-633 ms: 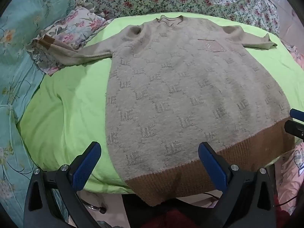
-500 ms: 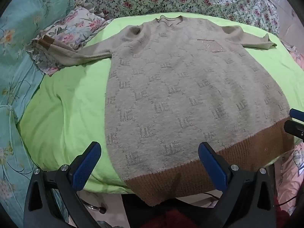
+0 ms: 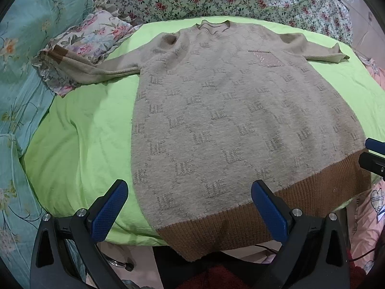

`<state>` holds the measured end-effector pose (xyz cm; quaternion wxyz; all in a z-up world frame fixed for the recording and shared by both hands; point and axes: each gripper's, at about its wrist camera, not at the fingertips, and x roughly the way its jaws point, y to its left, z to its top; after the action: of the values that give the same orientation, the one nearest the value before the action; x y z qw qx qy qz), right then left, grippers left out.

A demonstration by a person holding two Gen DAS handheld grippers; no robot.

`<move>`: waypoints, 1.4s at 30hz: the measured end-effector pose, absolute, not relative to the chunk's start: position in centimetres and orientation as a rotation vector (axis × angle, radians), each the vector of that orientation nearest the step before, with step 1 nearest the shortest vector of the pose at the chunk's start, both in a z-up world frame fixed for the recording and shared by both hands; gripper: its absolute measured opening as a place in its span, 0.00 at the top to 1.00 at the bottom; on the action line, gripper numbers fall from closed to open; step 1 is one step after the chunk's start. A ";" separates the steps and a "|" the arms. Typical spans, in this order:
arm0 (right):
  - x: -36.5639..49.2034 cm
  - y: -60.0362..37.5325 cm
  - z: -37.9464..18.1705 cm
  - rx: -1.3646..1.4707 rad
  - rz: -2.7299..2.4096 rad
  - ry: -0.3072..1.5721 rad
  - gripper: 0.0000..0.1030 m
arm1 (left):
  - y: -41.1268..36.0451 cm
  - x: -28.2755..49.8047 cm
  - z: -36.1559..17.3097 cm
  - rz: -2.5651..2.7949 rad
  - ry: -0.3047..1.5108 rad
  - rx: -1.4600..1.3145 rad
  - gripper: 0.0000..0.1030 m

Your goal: Fold small clothes

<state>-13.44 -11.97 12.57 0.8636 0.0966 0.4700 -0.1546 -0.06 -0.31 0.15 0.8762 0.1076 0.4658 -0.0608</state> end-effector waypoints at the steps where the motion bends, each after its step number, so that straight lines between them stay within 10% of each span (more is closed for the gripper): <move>1: -13.6 -11.9 12.7 0.203 -0.324 0.984 0.00 | -0.3 -0.1 0.2 -0.128 0.972 0.223 0.01; 42: -10.5 -11.8 0.5 0.299 -0.324 0.978 0.00 | 0.1 2.9 -0.1 -0.177 1.006 0.158 0.01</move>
<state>-10.51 -11.81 0.50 0.8594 0.1426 0.4660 -0.1545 2.87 0.15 -0.10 0.8693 0.0757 0.4810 -0.0844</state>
